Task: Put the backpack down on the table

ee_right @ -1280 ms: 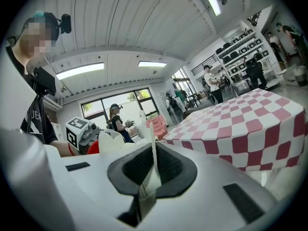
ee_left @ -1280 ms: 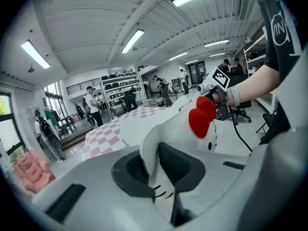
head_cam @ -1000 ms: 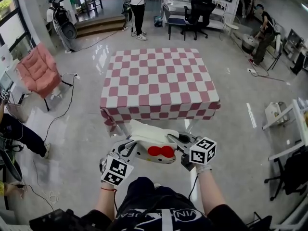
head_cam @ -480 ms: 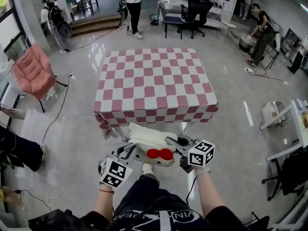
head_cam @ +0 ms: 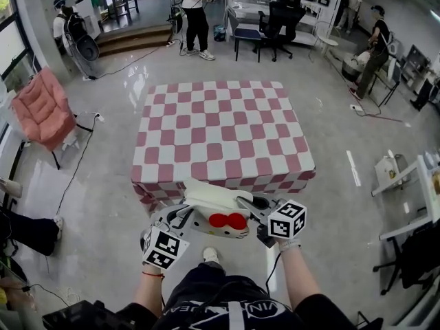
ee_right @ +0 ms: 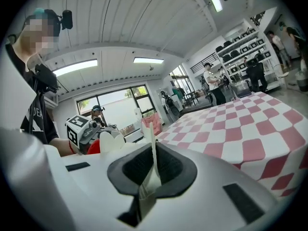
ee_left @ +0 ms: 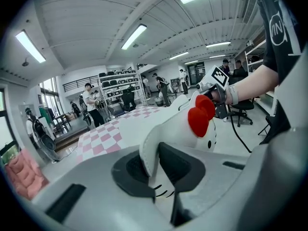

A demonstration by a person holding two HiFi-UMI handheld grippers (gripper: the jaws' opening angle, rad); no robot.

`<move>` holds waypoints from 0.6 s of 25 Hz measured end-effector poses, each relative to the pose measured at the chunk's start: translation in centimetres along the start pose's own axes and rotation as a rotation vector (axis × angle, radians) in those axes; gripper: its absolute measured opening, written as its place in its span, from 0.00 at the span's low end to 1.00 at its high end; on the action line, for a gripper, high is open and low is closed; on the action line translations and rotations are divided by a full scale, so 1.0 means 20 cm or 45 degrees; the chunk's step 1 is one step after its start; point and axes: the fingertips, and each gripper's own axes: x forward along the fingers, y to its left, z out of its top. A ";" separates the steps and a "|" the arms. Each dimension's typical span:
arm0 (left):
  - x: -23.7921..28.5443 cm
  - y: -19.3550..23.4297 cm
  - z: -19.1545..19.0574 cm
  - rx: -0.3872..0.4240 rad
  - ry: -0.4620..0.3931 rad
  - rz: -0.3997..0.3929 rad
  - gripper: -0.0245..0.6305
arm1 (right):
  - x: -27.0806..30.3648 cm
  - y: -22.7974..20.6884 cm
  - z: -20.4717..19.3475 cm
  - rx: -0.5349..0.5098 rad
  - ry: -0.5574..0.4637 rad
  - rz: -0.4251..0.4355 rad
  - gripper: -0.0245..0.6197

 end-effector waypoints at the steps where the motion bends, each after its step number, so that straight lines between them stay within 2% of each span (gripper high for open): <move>1: 0.02 0.04 0.01 0.000 -0.002 0.006 0.11 | 0.03 -0.03 0.03 -0.001 -0.003 0.004 0.05; 8: 0.15 0.33 0.10 0.005 -0.020 0.042 0.11 | 0.25 -0.19 0.23 -0.019 -0.020 0.043 0.05; 15: 0.26 0.55 0.20 0.027 -0.062 0.035 0.11 | 0.38 -0.32 0.40 -0.021 -0.056 0.045 0.05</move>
